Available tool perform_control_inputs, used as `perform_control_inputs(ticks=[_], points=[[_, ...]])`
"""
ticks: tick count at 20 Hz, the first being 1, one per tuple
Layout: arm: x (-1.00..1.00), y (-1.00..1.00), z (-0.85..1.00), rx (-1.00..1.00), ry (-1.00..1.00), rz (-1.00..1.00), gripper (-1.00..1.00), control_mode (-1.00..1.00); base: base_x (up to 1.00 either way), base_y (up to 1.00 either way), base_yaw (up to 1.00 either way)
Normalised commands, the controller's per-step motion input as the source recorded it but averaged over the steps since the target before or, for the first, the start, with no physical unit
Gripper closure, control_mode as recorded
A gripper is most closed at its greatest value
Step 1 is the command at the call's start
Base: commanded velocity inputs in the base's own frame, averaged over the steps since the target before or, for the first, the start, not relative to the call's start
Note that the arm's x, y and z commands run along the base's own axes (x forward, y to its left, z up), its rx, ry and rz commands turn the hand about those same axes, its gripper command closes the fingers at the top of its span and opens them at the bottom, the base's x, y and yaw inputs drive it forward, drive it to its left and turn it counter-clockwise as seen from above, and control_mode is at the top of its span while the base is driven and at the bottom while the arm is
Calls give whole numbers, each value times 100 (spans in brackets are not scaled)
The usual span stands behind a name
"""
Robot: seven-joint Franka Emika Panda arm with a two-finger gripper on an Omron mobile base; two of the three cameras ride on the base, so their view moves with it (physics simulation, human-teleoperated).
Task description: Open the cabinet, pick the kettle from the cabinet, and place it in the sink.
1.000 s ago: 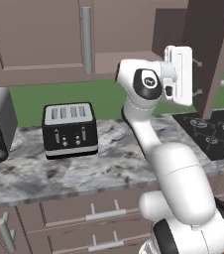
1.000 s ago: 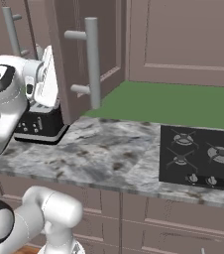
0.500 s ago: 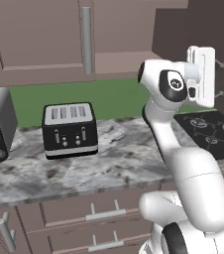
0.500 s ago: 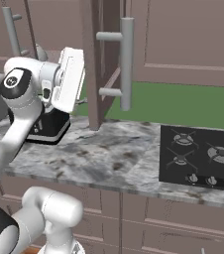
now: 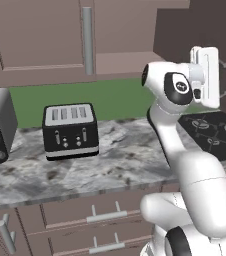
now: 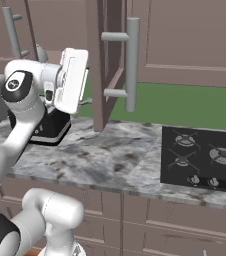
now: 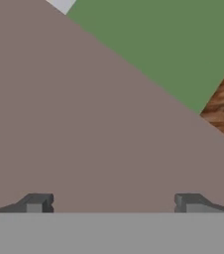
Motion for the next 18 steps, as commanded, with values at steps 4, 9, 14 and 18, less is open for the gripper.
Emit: perform_control_inputs(ticks=[4,9,14,18], points=[[-5,47,12,-8,0,5,-100,-100,0,0,0],[-11,58,17,-11,4,16,-100,-100,0,0,0],[-10,58,22,-14,21,27,-100,-100,0,0,0],[-11,57,23,-19,25,34,-100,-100,0,0,0]])
